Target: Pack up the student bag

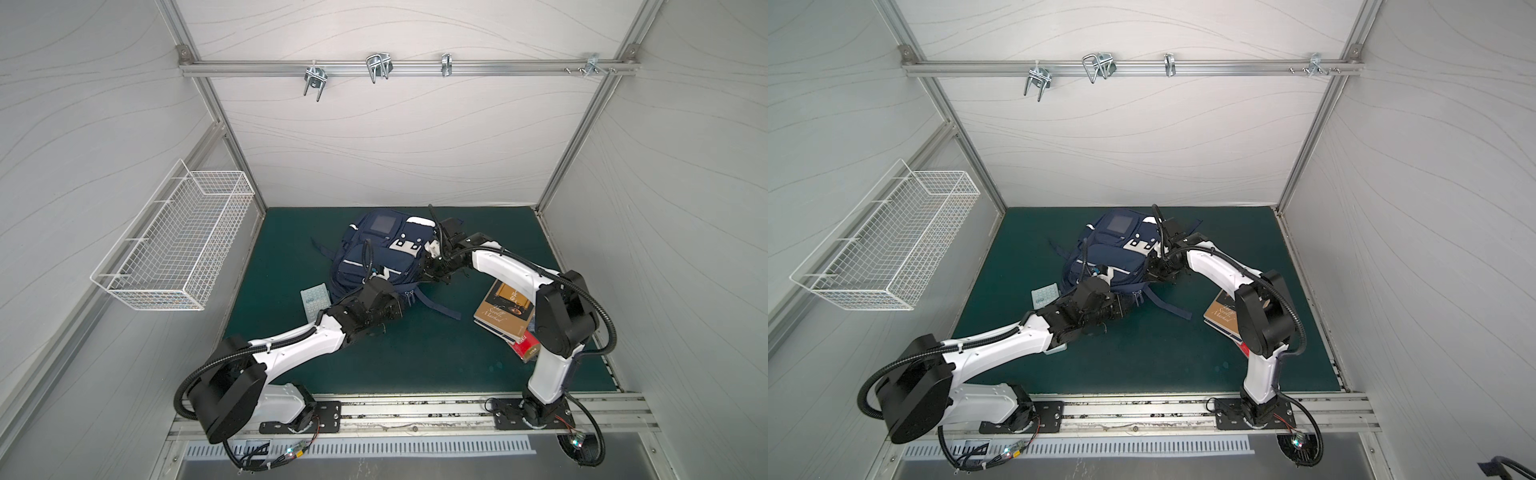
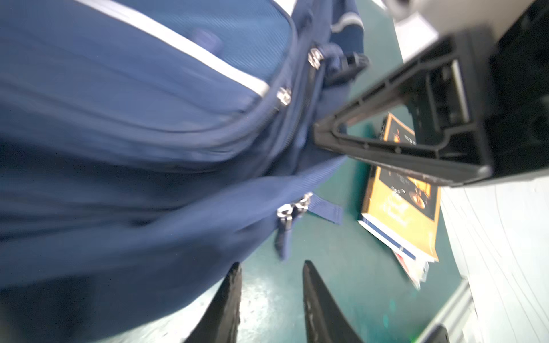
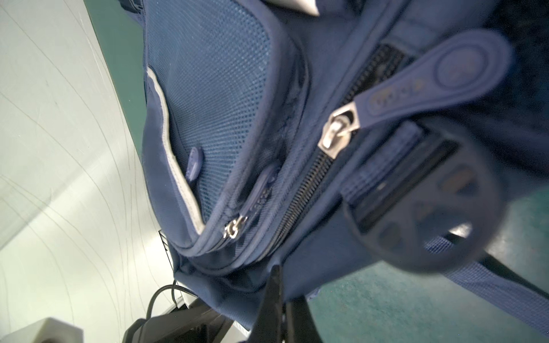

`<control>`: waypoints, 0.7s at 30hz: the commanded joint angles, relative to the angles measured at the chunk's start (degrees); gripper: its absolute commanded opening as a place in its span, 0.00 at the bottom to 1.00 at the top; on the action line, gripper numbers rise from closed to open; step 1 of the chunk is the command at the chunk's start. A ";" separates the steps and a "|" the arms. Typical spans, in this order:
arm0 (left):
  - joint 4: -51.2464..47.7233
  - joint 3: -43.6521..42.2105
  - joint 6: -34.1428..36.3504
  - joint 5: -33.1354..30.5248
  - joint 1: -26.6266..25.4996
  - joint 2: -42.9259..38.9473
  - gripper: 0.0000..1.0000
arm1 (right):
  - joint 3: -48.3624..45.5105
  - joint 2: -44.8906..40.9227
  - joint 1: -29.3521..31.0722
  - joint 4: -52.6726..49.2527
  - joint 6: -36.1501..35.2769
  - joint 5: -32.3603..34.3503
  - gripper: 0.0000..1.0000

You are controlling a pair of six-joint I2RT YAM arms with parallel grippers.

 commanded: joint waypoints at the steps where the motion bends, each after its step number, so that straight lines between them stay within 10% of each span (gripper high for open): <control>1: -1.06 0.04 0.65 -5.56 -0.48 -1.32 0.35 | 1.74 -3.26 1.70 -0.82 2.03 -1.22 0.00; 21: 0.56 5.58 1.26 -3.73 -2.33 8.01 0.37 | 2.77 -3.94 3.21 -1.88 4.41 -0.72 0.00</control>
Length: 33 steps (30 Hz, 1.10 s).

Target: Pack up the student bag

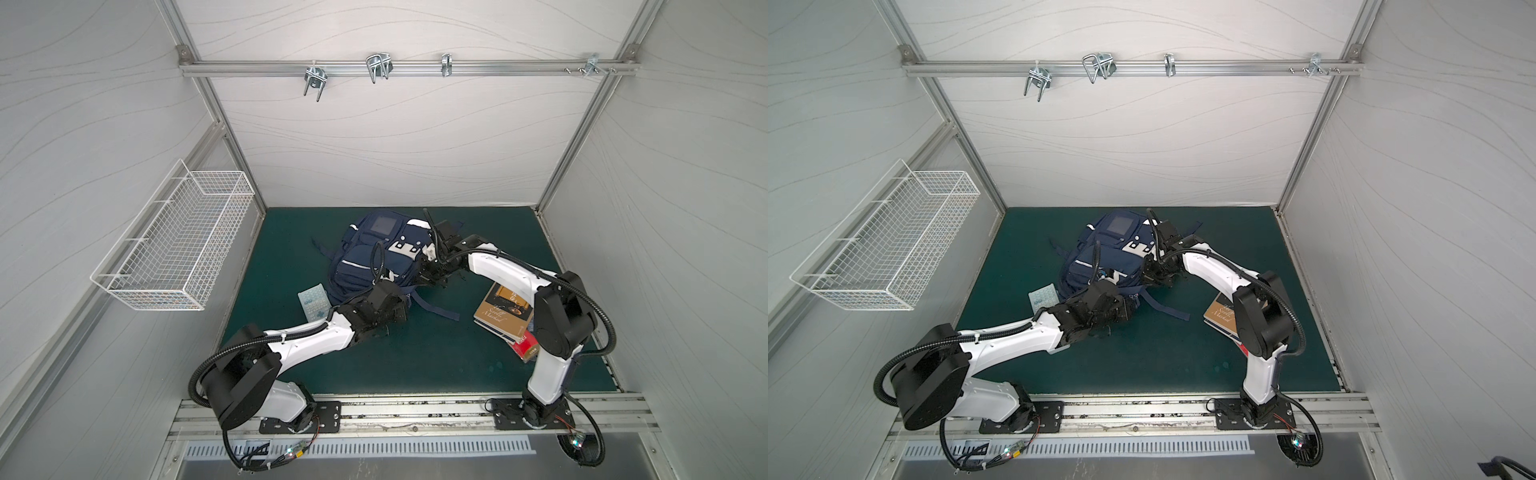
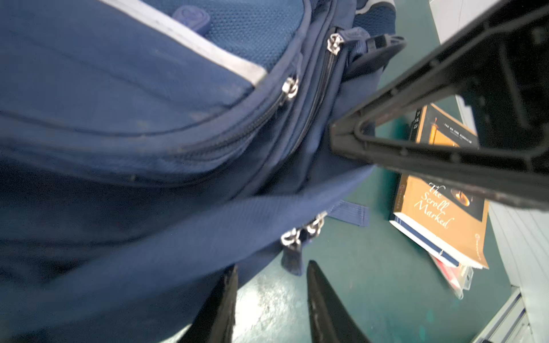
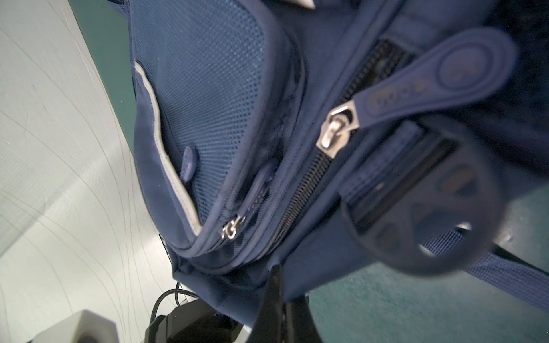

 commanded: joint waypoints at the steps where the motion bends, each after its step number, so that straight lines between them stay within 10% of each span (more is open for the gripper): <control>1: 1.07 3.45 -0.03 -1.40 -0.41 1.46 0.36 | 2.72 -3.92 1.24 -1.32 0.99 -2.11 0.00; 22: -2.07 4.70 -0.68 -4.09 -0.59 3.60 0.08 | 3.65 -4.40 1.36 -1.78 2.38 -1.83 0.00; 28: -3.67 5.52 -1.13 -6.12 -0.60 4.27 0.32 | 3.69 -4.71 1.41 -2.00 2.66 -1.98 0.00; 33: -1.52 6.46 -1.14 -4.78 -0.62 6.11 0.28 | 3.39 -5.19 1.41 -2.05 2.82 -1.98 0.00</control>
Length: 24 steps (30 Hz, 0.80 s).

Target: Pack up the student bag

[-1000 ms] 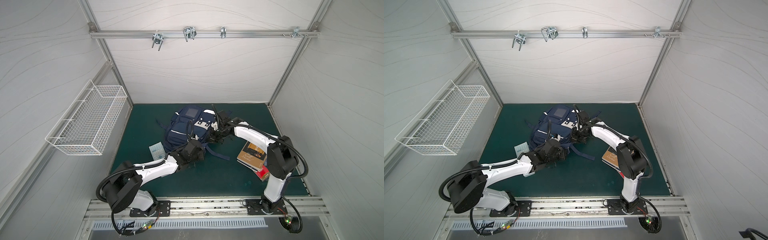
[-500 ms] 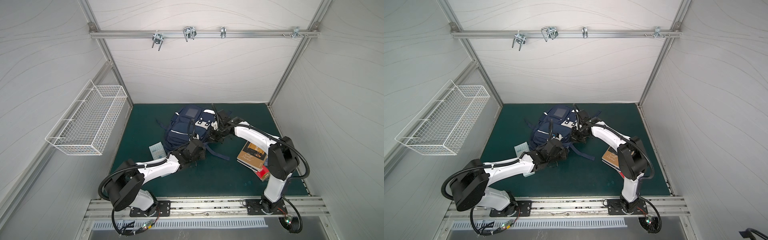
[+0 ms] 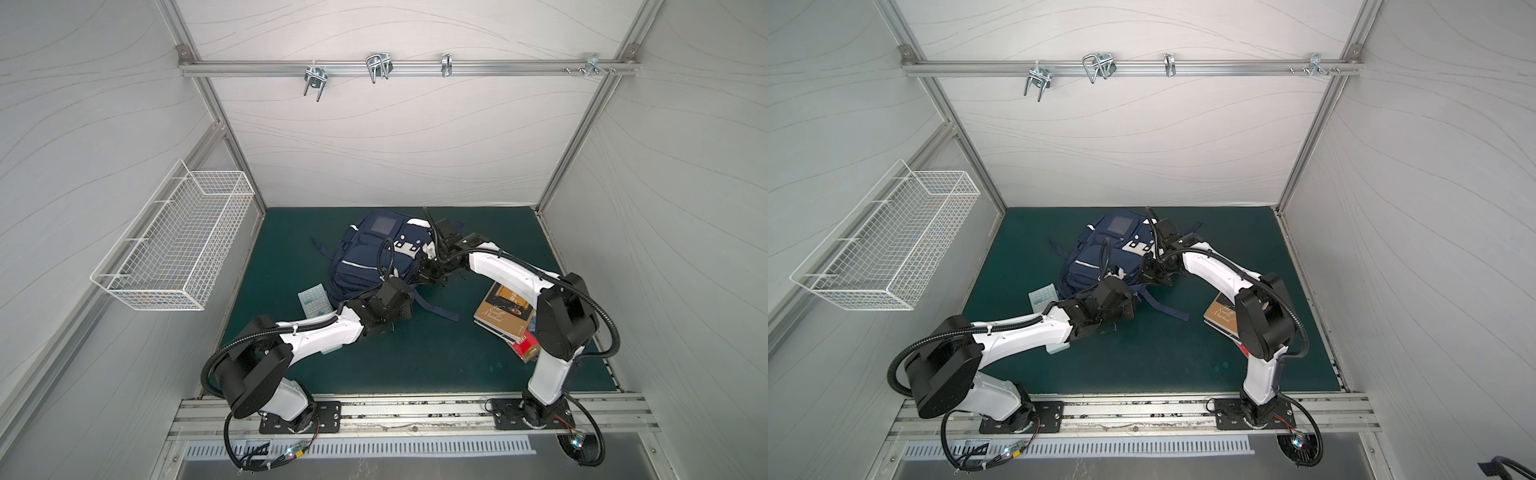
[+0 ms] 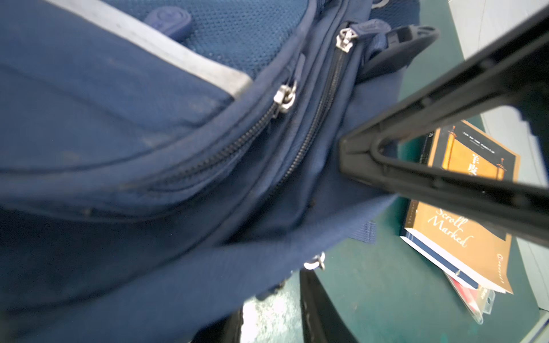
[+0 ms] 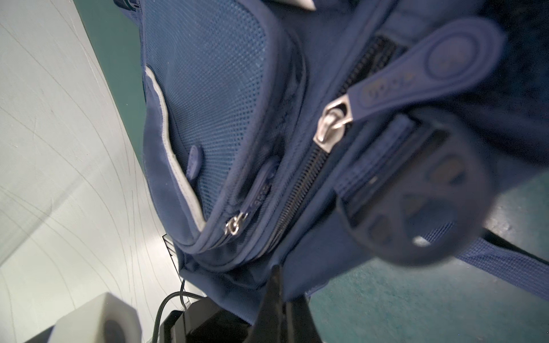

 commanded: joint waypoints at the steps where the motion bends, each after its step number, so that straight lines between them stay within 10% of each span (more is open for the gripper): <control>1: 0.65 2.64 -0.31 -1.58 0.06 1.89 0.24 | 1.97 -4.53 0.87 -0.69 1.28 -3.05 0.00; 8: -2.56 4.86 0.41 -3.14 0.08 2.11 0.00 | 1.10 -5.02 -0.11 -0.47 1.24 -2.69 0.00; 24: -13.89 0.52 1.51 1.14 0.06 -8.14 0.00 | -0.17 -2.56 -10.19 -0.89 -6.50 -1.34 0.00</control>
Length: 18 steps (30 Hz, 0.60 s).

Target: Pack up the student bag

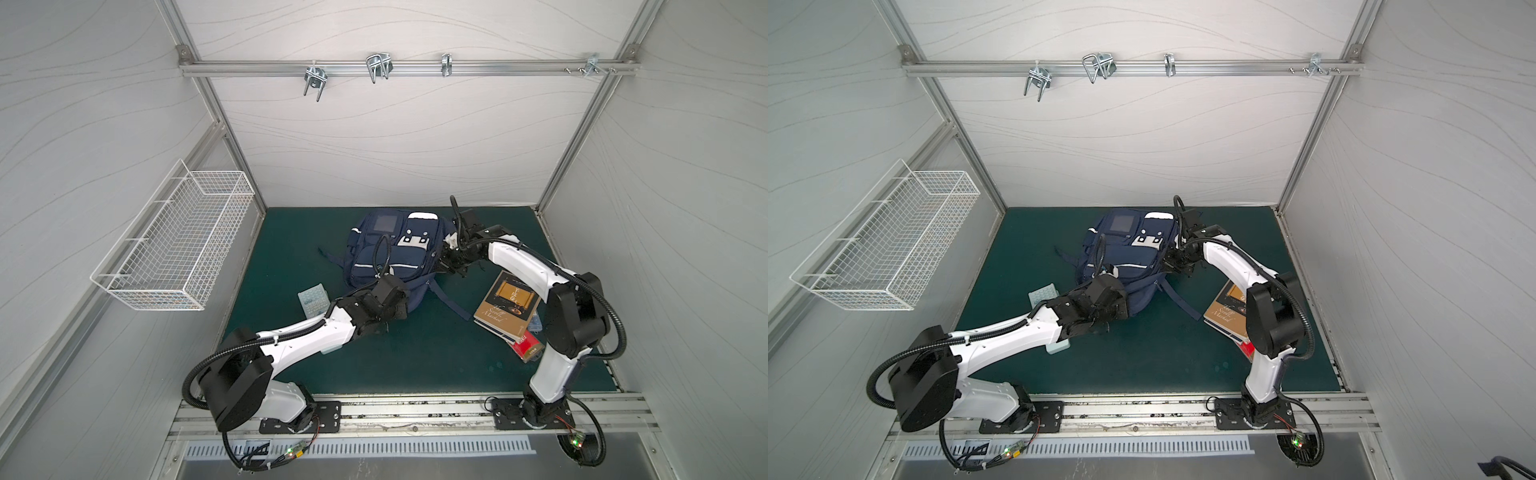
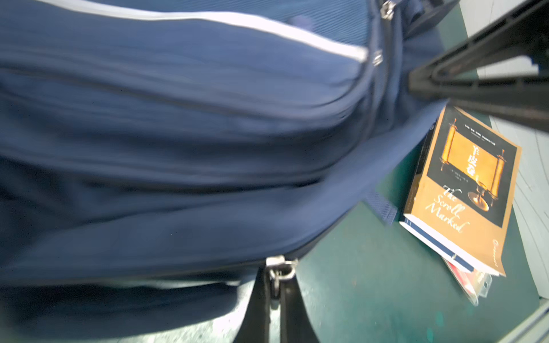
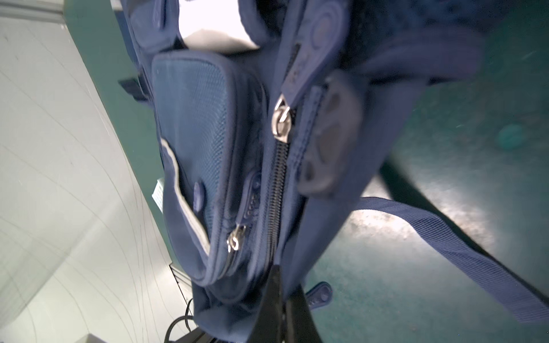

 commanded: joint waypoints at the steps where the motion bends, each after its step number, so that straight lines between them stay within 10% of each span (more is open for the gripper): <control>1: -2.47 -0.84 0.92 2.04 0.02 -1.36 0.00 | -0.26 -1.54 1.18 1.75 -1.80 -1.28 0.03; 7: 0.78 2.89 1.93 7.04 0.04 1.81 0.00 | -6.98 -10.55 5.64 1.66 -0.20 4.27 0.77; 18: 6.13 3.37 2.62 11.65 -1.24 1.42 0.00 | -21.03 -18.52 9.95 9.78 15.29 0.51 0.71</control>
